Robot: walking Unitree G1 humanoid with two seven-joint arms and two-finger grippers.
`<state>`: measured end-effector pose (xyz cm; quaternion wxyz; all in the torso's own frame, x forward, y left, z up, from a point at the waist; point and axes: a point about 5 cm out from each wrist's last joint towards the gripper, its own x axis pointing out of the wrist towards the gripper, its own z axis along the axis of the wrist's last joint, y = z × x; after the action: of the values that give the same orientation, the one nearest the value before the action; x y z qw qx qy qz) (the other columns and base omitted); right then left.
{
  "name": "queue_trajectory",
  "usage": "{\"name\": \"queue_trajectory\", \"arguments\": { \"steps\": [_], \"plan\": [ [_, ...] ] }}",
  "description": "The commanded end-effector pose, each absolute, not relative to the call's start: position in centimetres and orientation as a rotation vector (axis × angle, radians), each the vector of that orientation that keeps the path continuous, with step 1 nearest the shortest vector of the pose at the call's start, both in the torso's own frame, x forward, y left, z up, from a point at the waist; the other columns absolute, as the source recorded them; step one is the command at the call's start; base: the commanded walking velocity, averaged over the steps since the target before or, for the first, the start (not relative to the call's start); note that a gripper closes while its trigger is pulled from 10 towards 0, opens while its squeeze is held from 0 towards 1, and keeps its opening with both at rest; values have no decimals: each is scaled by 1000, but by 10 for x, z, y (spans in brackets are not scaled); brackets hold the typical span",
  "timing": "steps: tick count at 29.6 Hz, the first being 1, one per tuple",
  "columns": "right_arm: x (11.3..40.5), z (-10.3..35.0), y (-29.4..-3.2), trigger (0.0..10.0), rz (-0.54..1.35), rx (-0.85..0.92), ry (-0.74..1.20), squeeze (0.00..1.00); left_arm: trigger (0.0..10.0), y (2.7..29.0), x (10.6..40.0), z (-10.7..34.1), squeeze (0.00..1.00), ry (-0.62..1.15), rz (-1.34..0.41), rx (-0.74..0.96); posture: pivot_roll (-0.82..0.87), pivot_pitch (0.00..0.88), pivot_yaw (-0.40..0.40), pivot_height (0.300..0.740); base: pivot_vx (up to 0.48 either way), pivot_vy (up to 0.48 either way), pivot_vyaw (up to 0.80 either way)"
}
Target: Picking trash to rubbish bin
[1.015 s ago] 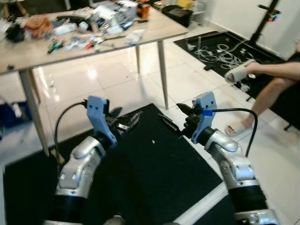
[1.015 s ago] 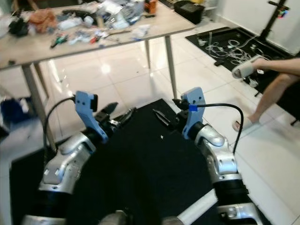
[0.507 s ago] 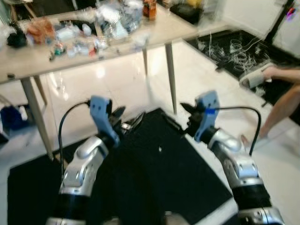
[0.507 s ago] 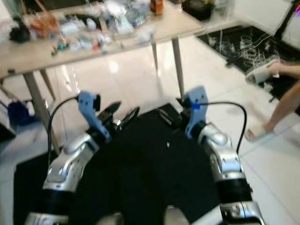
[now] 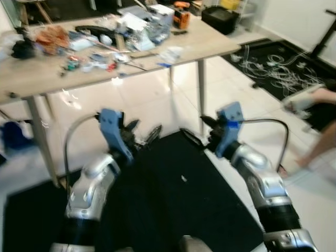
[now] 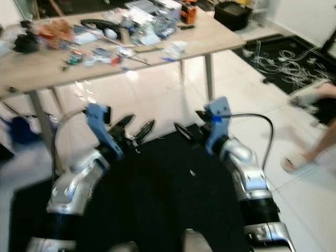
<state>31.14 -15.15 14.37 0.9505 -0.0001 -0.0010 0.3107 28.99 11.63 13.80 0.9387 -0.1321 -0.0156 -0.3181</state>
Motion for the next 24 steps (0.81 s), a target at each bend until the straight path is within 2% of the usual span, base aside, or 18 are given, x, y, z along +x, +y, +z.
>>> {"name": "queue_trajectory", "arguments": {
  "steps": [1, 24],
  "plan": [
    [310, 140, -149, 10000, 639, 10, 7, 0, 10000, 118, 289, 136, 0, -29, -642, -271, -74, 0, -23, 740, 360, 0, 0],
    [311, 137, -149, 10000, 645, -2, 5, 0, 10000, 128, 296, 136, 0, -51, -556, -243, -76, 0, -24, 740, 470, 0, 0]
  ]
}}
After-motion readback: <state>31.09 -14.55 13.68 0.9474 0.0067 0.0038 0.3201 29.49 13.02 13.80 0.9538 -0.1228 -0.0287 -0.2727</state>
